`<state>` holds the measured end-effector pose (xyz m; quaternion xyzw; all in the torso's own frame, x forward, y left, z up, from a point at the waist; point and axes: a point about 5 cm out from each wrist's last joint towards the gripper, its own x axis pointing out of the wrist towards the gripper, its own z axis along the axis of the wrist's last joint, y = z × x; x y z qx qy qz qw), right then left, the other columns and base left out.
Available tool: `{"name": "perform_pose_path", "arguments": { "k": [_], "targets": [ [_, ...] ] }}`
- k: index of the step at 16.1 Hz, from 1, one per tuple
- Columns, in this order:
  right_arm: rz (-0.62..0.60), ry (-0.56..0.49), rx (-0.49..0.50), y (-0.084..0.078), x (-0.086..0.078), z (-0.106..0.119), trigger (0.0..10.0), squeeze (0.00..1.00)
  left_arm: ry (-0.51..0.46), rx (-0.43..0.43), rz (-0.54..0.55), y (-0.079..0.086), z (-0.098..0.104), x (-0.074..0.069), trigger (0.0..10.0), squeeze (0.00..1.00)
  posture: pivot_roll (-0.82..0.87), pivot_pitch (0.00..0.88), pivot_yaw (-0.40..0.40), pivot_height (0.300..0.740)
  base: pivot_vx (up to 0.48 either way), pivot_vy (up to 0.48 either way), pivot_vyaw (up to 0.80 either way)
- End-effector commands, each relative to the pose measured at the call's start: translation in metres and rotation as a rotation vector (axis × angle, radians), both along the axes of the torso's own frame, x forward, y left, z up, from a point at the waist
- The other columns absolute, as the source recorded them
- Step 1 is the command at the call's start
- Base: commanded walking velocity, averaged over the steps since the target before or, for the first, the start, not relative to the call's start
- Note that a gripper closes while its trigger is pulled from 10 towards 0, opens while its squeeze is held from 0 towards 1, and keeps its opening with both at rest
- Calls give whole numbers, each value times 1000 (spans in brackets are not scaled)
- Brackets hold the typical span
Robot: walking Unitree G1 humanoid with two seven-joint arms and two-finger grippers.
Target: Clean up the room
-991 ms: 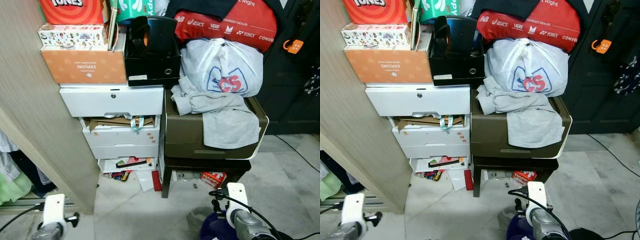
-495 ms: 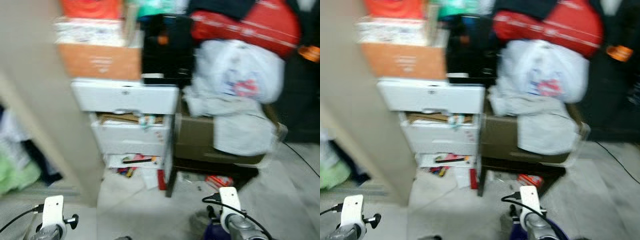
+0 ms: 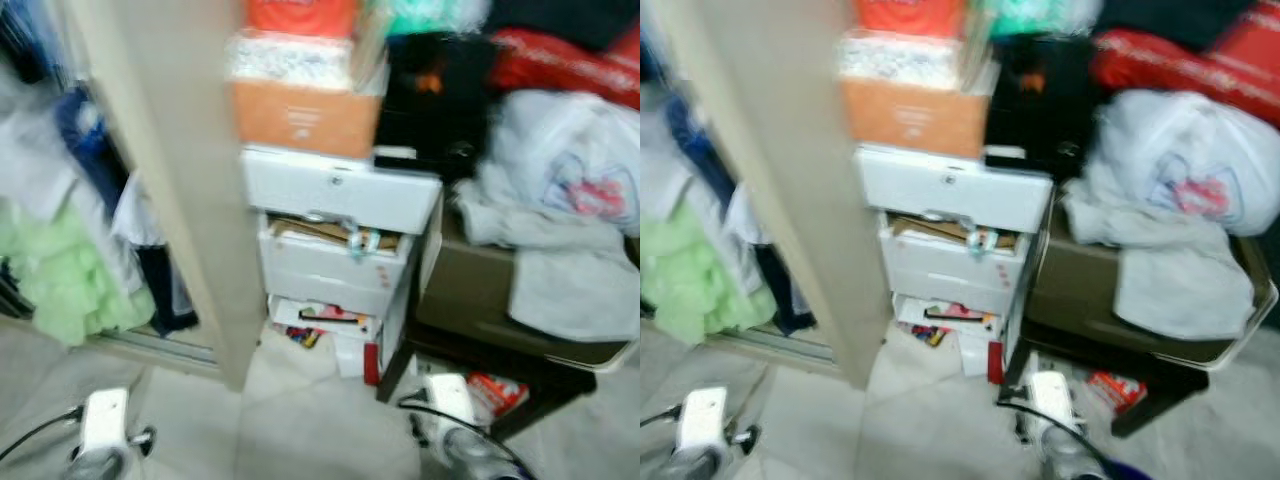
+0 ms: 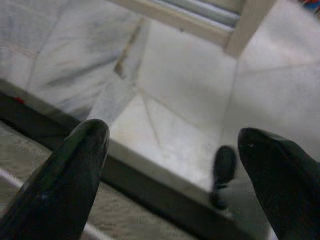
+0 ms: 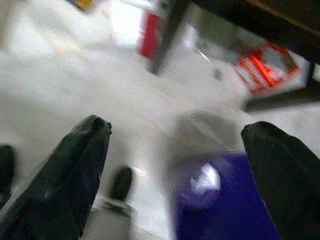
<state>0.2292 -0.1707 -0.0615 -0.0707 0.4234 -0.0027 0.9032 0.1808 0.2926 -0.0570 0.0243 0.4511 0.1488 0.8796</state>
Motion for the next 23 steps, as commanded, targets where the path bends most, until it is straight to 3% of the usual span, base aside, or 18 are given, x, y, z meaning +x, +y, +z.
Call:
{"name": "perform_pose_path", "arguments": {
  "k": [1, 5, 7, 9, 11, 12, 20, 23],
  "targets": [
    [-6, 4, -15, -5, -3, -1, 10000, 0, -4, -1, -20, -3, 0, 4, 10000, 0, 26, 41, -16, 740, 0, 0, 0],
    [-25, -6, -16, -11, 6, 5, 10000, 0, -11, -5, -34, -5, 1, 5, 10000, 0, 24, 46, -16, 740, 0, 0, 0],
    [-152, -25, 39, -17, 16, 12, 10000, 0, -68, -26, -29, -11, 6, 18, 10000, 0, 24, 46, -18, 740, 0, 0, 0],
    [-189, -52, 59, -20, 20, 15, 10000, 0, -105, -35, -41, -14, 12, 31, 10000, 0, 20, 46, -18, 740, 0, 0, 0],
    [-211, -98, 54, -48, 24, 24, 10000, 0, -148, -53, -39, -18, 22, 49, 10000, 0, 14, 43, -13, 740, 0, 0, 0],
    [-205, -105, 50, -52, 26, 27, 10000, 0, -152, -56, -45, -20, 24, 54, 10000, 0, 15, 40, -13, 740, 0, 0, 0],
    [-198, -96, 39, -47, 24, 24, 10000, 0, -132, -61, -36, -21, 22, 53, 10000, 0, 20, 37, -17, 740, 0, 0, 0],
    [-187, -86, 28, -46, 22, 22, 10000, 0, -137, -66, -29, -22, 23, 54, 10000, 0, 21, 36, -19, 740, 0, 0, -800]
  ]
}}
